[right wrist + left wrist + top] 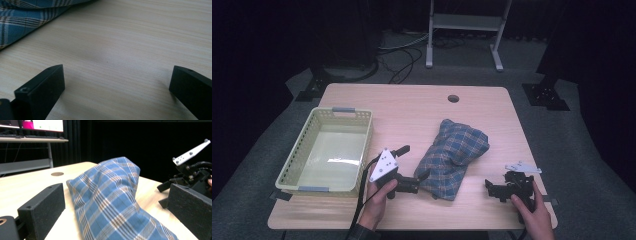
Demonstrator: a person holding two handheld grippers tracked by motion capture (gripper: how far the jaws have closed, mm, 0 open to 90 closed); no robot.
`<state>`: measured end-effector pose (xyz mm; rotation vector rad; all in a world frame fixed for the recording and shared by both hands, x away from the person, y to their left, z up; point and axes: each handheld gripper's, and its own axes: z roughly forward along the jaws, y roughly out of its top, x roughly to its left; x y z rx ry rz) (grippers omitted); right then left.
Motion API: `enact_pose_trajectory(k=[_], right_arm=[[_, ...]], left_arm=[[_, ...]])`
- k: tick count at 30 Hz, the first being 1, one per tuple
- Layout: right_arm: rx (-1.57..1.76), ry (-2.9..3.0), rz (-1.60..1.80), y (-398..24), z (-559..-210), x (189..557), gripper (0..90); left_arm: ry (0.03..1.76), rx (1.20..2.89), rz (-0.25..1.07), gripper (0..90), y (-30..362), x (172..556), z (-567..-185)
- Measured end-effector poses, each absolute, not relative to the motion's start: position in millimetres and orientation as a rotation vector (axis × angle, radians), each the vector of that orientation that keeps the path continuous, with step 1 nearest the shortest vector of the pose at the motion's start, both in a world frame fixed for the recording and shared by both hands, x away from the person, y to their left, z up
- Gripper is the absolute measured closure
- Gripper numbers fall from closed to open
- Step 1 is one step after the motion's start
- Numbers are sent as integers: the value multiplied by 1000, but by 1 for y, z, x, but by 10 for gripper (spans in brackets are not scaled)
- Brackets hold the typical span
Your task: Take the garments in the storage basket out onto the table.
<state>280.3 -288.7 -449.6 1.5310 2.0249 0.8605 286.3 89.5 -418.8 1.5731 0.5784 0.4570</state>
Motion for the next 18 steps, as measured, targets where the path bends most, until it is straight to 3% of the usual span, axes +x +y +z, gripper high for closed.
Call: enact_pose_trajectory(k=[18], right_arm=[[1531, 2025, 861, -289, -450, 280, 0]], left_arm=[[582, 1579, 450, 14, 98, 281, -437]])
